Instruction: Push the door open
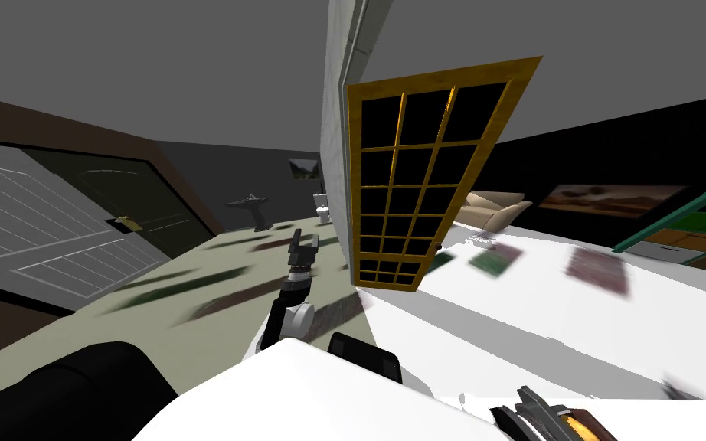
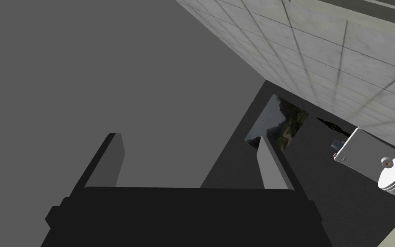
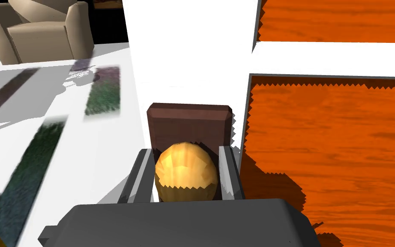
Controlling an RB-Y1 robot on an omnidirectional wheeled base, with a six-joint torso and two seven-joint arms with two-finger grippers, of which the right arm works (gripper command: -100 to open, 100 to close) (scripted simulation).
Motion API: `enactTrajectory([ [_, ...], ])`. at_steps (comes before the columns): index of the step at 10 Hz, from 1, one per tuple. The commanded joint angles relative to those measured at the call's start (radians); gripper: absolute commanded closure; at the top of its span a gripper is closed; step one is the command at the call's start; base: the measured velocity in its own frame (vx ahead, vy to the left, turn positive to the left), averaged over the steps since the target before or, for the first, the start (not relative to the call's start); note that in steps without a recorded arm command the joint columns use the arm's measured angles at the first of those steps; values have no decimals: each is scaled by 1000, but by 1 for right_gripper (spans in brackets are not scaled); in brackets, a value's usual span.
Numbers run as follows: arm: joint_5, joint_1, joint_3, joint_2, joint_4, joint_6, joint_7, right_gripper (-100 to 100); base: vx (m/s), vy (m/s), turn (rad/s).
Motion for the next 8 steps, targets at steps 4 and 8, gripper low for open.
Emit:
enactTrajectory([
  [4, -49, 12, -60, 4, 2, -16, 13, 100, 167, -122, -67],
  [8, -79, 19, -92, 24, 1, -23, 18, 100, 159, -126, -60],
])
